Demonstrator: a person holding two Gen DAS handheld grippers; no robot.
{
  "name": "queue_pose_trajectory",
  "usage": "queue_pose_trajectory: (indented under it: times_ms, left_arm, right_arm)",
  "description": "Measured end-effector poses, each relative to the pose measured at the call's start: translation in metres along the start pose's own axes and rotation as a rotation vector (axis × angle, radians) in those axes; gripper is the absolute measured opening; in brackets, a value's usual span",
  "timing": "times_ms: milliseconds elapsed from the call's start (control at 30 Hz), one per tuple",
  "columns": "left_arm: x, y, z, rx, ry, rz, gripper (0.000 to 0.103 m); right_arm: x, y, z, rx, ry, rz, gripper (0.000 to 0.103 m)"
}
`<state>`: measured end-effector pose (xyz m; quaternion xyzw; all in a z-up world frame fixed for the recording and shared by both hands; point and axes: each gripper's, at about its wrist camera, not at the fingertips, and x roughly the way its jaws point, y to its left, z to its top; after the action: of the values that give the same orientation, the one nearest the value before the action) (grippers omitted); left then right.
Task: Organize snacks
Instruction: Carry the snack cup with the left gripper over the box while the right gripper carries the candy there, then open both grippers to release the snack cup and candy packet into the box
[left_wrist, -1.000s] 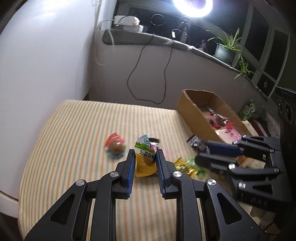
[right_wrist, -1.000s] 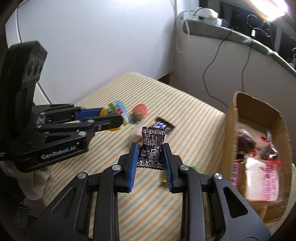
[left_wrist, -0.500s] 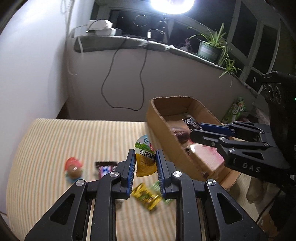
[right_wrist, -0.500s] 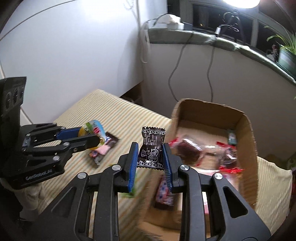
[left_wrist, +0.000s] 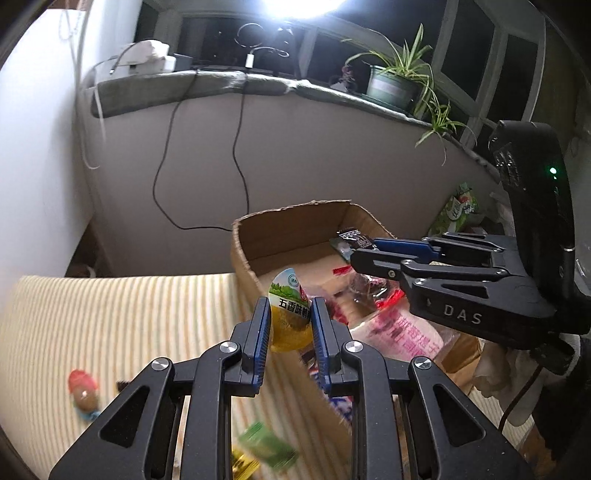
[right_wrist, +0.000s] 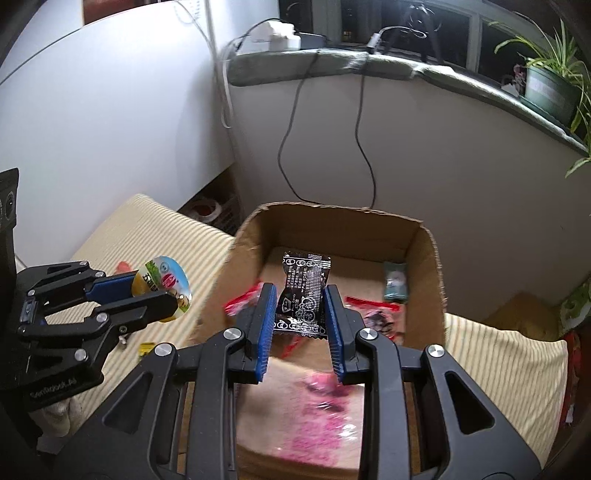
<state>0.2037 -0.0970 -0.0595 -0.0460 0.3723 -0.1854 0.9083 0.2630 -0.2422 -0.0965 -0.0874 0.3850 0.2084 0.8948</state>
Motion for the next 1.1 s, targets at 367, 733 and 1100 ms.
queue_pose_trajectory:
  times_ms: [367, 733, 1100]
  left_arm:
    - [0.022, -0.018, 0.006, 0.026, 0.027, -0.025, 0.021]
    - [0.03, -0.025, 0.005, 0.041, 0.043, -0.032, 0.021]
    - [0.033, -0.032, 0.004, 0.051, 0.055, -0.037, 0.021]
  right_arm:
    - [0.01, -0.025, -0.001, 0.038, 0.014, -0.016, 0.027]
    - [0.01, -0.035, 0.001, 0.048, 0.021, -0.032, 0.027]
    - [0.01, -0.038, 0.0, 0.056, 0.032, -0.036, 0.027]
